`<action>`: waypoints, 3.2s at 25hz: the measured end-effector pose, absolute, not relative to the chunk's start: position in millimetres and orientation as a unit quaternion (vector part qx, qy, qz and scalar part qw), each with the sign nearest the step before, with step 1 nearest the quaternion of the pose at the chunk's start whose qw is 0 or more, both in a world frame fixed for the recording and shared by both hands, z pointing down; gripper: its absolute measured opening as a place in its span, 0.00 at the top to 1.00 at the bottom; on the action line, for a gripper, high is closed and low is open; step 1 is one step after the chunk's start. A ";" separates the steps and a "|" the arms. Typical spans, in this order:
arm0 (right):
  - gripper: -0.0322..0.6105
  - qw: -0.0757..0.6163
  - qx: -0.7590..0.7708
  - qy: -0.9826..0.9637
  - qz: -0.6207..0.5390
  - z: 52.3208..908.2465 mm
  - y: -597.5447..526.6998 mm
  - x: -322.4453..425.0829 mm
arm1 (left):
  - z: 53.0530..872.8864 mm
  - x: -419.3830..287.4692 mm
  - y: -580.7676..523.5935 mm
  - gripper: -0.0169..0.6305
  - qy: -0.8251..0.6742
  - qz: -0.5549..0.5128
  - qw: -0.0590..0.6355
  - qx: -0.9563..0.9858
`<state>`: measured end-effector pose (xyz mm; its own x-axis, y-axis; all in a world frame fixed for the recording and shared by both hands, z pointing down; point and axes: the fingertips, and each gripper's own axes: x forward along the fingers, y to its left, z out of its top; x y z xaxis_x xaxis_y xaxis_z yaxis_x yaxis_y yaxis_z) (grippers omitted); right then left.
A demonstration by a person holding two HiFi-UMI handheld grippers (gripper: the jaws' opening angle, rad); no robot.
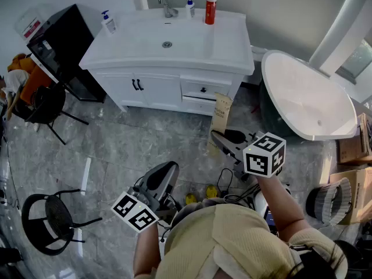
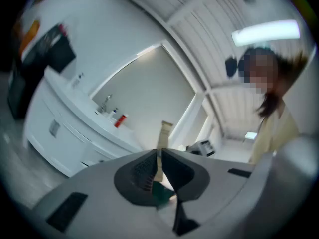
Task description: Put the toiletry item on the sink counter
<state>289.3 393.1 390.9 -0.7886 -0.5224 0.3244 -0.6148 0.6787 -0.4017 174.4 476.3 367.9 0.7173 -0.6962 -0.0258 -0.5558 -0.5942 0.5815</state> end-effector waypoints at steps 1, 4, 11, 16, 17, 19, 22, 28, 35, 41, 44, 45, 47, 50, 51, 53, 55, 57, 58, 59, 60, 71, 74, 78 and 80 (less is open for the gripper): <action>0.89 0.097 0.316 -0.911 0.248 392.4 392.9 290.7 | 368.5 171.0 466.5 0.88 -0.399 -0.060 0.231 0.885; 0.89 0.112 0.326 -0.908 0.237 396.6 392.6 294.1 | 367.0 164.8 443.5 0.88 -0.485 0.093 0.105 0.863; 0.89 0.127 0.339 -0.907 0.215 397.9 394.4 294.8 | 371.9 146.1 421.4 0.91 -0.567 0.082 0.154 0.805; 0.89 0.127 0.335 -0.908 0.216 398.2 398.0 294.3 | 381.0 136.7 420.9 0.91 -0.575 0.038 0.218 0.788; 0.89 0.126 0.334 -0.908 0.218 398.2 398.6 293.7 | 382.2 133.9 421.7 0.91 -0.577 0.033 0.226 0.785; 0.89 0.127 0.333 -0.909 0.218 398.6 398.5 291.5 | 384.4 127.1 423.5 0.91 -0.582 0.032 0.230 0.779; 0.88 0.132 0.330 -0.909 0.216 398.6 398.5 283.7 | 383.6 117.2 427.4 0.91 -0.585 0.034 0.229 0.777; 0.88 0.147 0.328 -0.911 0.204 395.5 399.5 257.3 | 373.2 97.9 429.9 0.91 -0.581 0.027 0.221 0.783; 0.88 0.158 0.334 -0.908 0.198 394.9 404.6 233.0 | 372.5 72.4 433.2 0.91 -0.575 0.033 0.216 0.788; 0.88 0.168 0.333 -0.906 0.199 398.5 399.4 223.7 | 374.2 61.9 426.0 0.91 -0.575 0.037 0.211 0.789; 0.89 0.166 0.326 -0.909 0.200 398.7 388.2 218.6 | 376.8 57.3 417.0 0.91 -0.581 0.038 0.212 0.785; 0.89 0.166 0.324 -0.910 0.199 398.6 383.0 216.8 | 377.2 55.9 412.8 0.91 -0.583 0.038 0.212 0.784; 0.89 0.165 0.320 -0.912 0.199 398.7 369.9 213.9 | 377.0 53.6 402.4 0.91 -0.586 0.039 0.211 0.781; 0.88 0.161 0.313 -0.914 0.201 400.2 346.6 210.4 | 377.8 50.4 383.9 0.91 -0.594 0.041 0.209 0.776; 0.88 0.160 0.310 -0.915 0.201 400.4 338.7 209.5 | 377.3 49.8 377.7 0.91 -0.597 0.037 0.210 0.774; 0.88 0.157 0.303 -0.919 0.198 398.5 322.1 208.3 | 372.4 49.8 364.2 0.91 -0.599 0.019 0.214 0.771; 0.89 0.155 0.297 -0.922 0.192 395.4 304.0 207.5 | 366.6 50.3 347.8 0.91 -0.602 0.005 0.212 0.770; 0.88 0.156 0.291 -0.925 0.189 394.9 286.1 208.2 | 366.4 51.4 329.5 0.91 -0.608 0.008 0.209 0.766; 0.88 0.156 0.289 -0.925 0.189 395.6 277.7 209.3 | 367.6 52.9 320.7 0.91 -0.610 0.011 0.209 0.764; 0.88 0.157 0.287 -0.926 0.191 396.4 269.5 210.8 | 368.8 55.1 312.3 0.91 -0.611 0.013 0.211 0.763; 0.88 0.156 0.284 -0.926 0.192 396.9 261.4 212.4 | 369.3 57.8 304.1 0.91 -0.611 0.014 0.213 0.762; 0.88 0.152 0.259 -0.933 0.197 402.0 196.1 221.9 | 371.4 80.4 236.2 0.91 -0.620 0.030 0.208 0.756; 0.88 0.157 0.250 -0.936 0.190 404.5 185.2 219.7 | 372.2 82.1 226.1 0.91 -0.622 0.031 0.205 0.755; 0.89 0.165 0.241 -0.939 0.182 408.9 177.3 211.1 | 379.5 77.4 221.1 0.91 -0.627 0.030 0.210 0.749; 0.89 0.164 0.237 -0.940 0.182 407.0 173.7 204.8 | 381.3 71.3 217.5 0.91 -0.630 0.028 0.213 0.746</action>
